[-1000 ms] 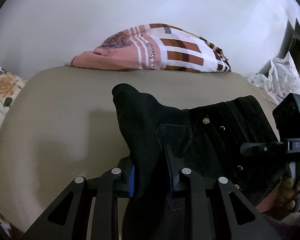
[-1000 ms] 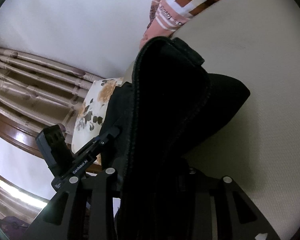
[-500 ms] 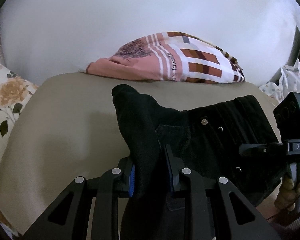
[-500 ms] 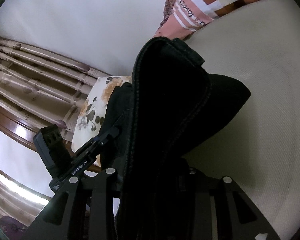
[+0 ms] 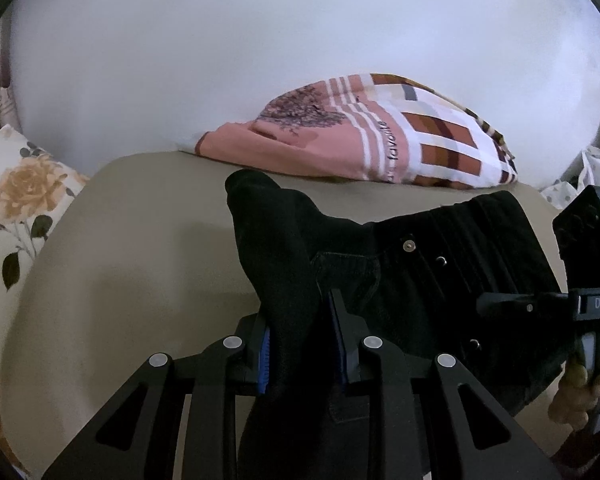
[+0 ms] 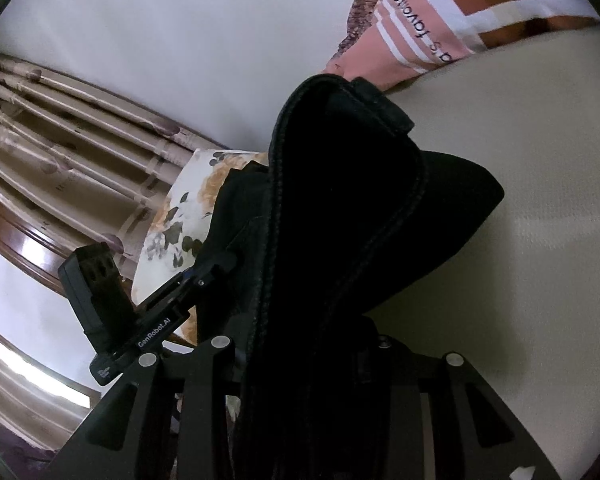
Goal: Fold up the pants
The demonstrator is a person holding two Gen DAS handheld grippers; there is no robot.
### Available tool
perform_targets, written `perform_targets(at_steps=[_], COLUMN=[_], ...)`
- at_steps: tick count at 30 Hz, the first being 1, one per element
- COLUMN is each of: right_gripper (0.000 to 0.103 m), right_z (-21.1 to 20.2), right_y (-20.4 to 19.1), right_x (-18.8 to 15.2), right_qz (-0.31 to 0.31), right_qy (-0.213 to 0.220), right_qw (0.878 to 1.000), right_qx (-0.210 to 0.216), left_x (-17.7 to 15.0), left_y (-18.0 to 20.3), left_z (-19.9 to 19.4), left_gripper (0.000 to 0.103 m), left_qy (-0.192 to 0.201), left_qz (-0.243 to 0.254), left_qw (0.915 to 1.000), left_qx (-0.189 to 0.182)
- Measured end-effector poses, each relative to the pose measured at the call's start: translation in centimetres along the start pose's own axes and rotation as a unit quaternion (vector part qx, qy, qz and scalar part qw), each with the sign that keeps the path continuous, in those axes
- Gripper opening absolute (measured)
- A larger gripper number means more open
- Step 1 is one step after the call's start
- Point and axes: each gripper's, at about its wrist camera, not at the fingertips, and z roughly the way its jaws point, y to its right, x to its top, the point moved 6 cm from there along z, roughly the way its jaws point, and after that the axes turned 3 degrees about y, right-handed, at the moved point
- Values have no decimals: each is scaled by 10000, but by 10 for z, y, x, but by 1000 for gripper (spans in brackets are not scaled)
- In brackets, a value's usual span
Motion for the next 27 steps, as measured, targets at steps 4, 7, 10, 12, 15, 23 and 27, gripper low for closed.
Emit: perform_targets(at_steps=[4,7,10,12,15,23,27], right_gripper=[31,31,31,31,31,31,31], right_z=[9,16,24,30,37,49,56], right_y=[-2,-3,-3,-2,-1,2,3], right_x=[7,15,24,29,37,47,53], right_qz=[-145,-301,-397,-416,-474,-522,-526], right_qy=[-18,-24,-14,-2,30,112,156], right_qw=[9999,9995,9991,9990,9987,9984,9983], right_qx=[-55,-111,-136,-148,-173,-193,-213], left_x=[7,14,20,25,31,40,42], left_y=[-9,-16,-23,-27,-32,-48,-53], left_z=[11,21,29,34,43,67,76], left_gripper=[25,25,25,25,25,25,25], left_qy=[32,66,114,147,175,177,166], left_qz=[-4,-39,-101,-114,-101,-48,-23], left_qw=[10000,9999,9998,9997,9996,9995,9994], left_qx=[71,116,125,151,181,266,293])
